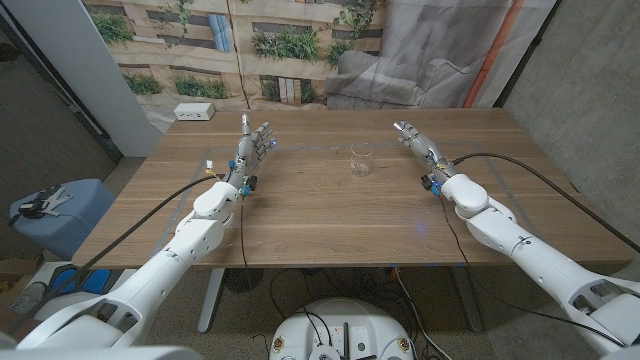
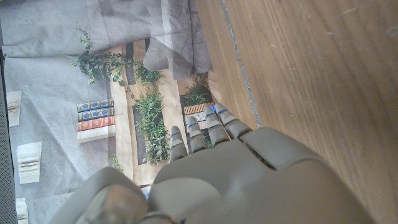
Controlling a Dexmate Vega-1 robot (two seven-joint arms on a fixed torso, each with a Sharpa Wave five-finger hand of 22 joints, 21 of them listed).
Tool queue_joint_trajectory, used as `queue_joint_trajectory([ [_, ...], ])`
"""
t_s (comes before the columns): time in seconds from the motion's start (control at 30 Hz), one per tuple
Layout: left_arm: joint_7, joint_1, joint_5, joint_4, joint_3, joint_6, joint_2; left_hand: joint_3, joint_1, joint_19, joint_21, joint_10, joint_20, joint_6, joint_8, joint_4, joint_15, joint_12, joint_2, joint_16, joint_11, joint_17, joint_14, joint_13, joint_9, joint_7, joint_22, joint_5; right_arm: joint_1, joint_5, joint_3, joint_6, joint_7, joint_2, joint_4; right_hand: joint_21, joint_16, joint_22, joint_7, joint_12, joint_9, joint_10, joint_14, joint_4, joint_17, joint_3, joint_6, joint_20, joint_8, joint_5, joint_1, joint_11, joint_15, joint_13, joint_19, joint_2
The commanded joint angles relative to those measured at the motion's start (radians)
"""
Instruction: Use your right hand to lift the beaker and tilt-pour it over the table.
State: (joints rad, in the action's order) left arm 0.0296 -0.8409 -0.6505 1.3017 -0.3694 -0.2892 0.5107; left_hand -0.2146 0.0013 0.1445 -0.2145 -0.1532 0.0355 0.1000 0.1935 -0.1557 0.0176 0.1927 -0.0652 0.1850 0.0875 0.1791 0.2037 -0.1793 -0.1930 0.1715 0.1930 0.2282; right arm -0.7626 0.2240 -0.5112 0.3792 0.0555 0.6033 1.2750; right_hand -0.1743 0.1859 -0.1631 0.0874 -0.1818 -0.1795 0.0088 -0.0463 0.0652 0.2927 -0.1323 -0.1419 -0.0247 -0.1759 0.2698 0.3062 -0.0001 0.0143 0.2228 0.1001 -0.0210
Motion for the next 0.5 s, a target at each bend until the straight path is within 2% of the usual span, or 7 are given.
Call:
queue_joint_trajectory([
  [0.03,0.0,0.0,0.0,0.0,0.0,0.0,0.0,-0.008,0.0,0.007,-0.007,-0.008,0.009,-0.002,0.007,-0.001,0.001,0.006,-0.024,0.004,0.001,0.005,0.007,-0.003,-0.003,0.006,0.003,0.005,-0.054,-0.097,-0.005,-0.094,0.101,0.037,0.121,-0.007,0.007,-0.003,0.003,-0.008,-0.006,-0.002,-0.006,0.014,-0.001,-0.004,-0.017,0.003,-0.003,-0.005,0.024,0.012,0.002,-0.001,-0.006,-0.008],
  [0.3,0.0,0.001,0.0,0.0,0.0,0.0,0.0,-0.008,0.0,0.007,-0.007,-0.007,0.01,-0.001,0.007,-0.001,0.002,0.006,-0.024,0.005,0.001,0.005,0.008,-0.003,-0.003,0.006,0.003,0.005,-0.081,-0.162,-0.015,-0.133,0.162,0.046,0.17,-0.003,0.003,-0.004,0.009,-0.001,-0.009,-0.047,-0.031,0.041,-0.013,-0.009,-0.055,0.008,-0.003,-0.015,0.055,0.016,0.013,-0.004,-0.031,-0.019],
  [0.5,0.0,0.001,0.0,0.0,0.0,0.0,0.0,-0.007,0.0,0.007,-0.007,-0.008,0.01,-0.002,0.007,-0.001,0.002,0.006,-0.024,0.005,0.001,0.005,0.008,-0.003,-0.003,0.007,0.003,0.005,-0.091,-0.21,-0.026,-0.172,0.203,0.042,0.195,0.0,0.006,-0.004,0.036,-0.007,-0.013,-0.068,-0.043,0.066,-0.023,-0.014,-0.104,0.025,-0.002,-0.023,0.086,0.031,0.023,-0.005,-0.069,-0.031],
])
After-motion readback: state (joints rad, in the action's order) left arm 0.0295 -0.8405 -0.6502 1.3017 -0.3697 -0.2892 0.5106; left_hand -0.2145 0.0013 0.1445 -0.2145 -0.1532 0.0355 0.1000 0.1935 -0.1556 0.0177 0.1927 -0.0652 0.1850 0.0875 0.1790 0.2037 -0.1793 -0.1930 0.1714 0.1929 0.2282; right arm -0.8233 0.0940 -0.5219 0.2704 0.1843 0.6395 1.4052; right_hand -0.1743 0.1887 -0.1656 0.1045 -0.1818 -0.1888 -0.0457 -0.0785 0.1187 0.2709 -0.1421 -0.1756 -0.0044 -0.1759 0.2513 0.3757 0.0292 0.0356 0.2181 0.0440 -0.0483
